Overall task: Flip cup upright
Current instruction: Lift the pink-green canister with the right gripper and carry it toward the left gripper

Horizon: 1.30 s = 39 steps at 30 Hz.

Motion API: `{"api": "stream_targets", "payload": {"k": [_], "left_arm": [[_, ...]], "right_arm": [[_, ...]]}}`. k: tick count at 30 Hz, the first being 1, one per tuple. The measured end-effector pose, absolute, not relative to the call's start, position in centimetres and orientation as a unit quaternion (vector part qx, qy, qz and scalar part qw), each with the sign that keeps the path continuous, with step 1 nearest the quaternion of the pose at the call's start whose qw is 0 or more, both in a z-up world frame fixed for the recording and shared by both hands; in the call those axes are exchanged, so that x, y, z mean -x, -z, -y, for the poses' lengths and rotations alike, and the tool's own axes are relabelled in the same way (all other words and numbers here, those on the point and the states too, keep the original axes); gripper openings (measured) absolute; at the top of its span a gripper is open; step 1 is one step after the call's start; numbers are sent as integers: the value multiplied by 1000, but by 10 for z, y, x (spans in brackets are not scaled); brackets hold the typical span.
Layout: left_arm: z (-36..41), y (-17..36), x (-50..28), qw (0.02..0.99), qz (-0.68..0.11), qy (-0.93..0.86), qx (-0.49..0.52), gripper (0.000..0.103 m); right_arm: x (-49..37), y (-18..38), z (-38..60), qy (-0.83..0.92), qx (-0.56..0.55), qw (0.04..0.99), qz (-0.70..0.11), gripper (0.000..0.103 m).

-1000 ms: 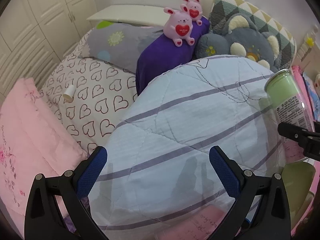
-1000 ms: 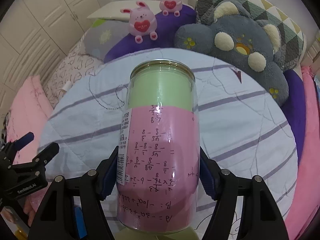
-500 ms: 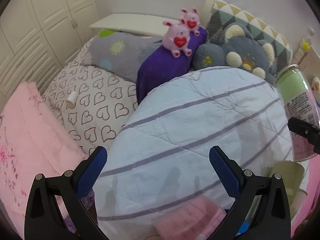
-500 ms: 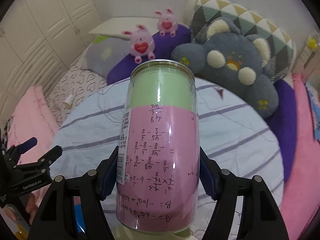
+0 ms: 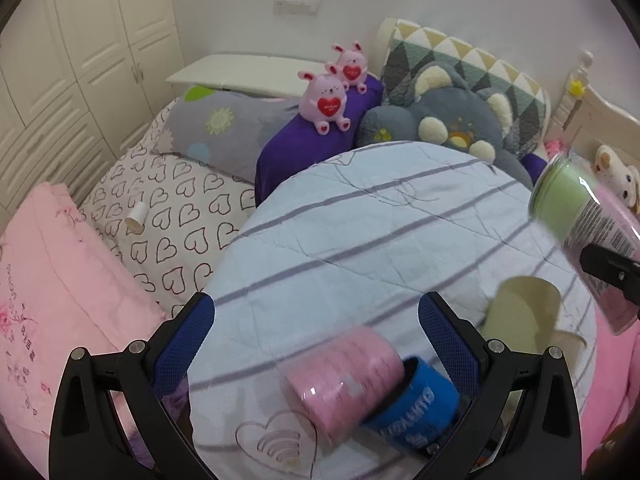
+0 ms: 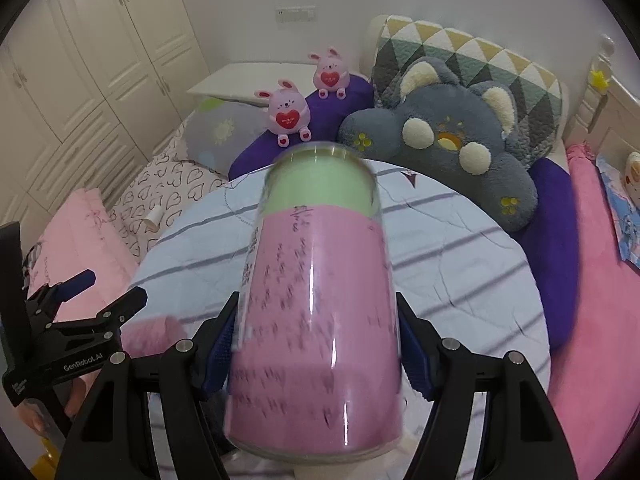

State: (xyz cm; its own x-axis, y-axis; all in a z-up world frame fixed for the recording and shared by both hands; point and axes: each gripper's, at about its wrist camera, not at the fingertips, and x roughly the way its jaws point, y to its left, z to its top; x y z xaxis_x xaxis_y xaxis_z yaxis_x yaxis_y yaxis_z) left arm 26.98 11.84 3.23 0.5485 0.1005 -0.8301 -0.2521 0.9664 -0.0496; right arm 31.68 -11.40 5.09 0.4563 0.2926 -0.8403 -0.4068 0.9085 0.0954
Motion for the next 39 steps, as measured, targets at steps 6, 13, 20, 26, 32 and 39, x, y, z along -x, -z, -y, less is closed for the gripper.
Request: {"api": "stream_targets", "payload": {"k": [6,13,20,26,32,39], "left_arm": [[-105,-41,-234,889,-443,-95,73,103],[-82,-39,-187,900,-426,-75,59,103],[-63,-24,-146,900,-432,-39,47,103],[-55,-6,-133,895,-444,-8,25,103],[-61,20,-131,882,-471,10,17,103],[-68,38,-126,873,-487,15,16,103]], "right_arm": [[-274,-57,131,-197,57,864,-460,71],[-217,-56,149,-205,33,874,-440,71],[-157,-45,159,-195,5,885,-423,71],[-126,-29,158,-175,-9,898,-404,71],[-120,2,161,-131,-52,909,-391,71],[-112,42,154,-112,-100,898,-414,71]]}}
